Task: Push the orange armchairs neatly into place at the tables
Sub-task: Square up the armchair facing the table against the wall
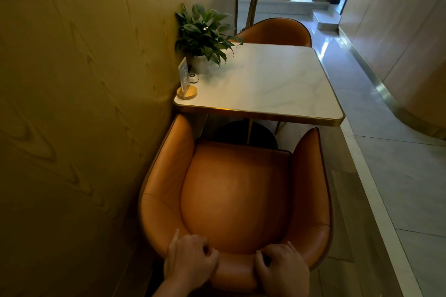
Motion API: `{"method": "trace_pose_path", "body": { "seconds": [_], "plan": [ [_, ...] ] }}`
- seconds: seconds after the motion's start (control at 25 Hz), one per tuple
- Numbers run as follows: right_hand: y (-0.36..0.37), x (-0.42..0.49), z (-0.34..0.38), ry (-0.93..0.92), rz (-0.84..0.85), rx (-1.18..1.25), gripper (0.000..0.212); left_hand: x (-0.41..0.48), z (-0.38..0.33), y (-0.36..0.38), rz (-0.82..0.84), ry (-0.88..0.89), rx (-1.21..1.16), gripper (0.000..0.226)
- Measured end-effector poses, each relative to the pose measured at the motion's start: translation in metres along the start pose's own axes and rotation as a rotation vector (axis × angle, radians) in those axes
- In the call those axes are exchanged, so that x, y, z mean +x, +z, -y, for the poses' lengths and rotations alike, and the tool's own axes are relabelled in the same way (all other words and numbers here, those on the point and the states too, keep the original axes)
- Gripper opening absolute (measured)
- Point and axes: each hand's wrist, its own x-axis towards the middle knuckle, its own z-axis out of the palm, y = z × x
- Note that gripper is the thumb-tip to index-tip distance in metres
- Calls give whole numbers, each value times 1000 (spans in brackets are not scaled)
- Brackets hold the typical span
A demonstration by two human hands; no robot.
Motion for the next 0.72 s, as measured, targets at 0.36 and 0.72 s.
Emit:
{"method": "trace_pose_path", "body": {
  "seconds": [0.36,0.72],
  "plan": [
    [-23,33,0,5,41,-190,38,34,-13,-2,63,8,82,46],
    [-25,32,8,53,97,-168,41,35,-14,2,60,-10,113,50]
  ]
}}
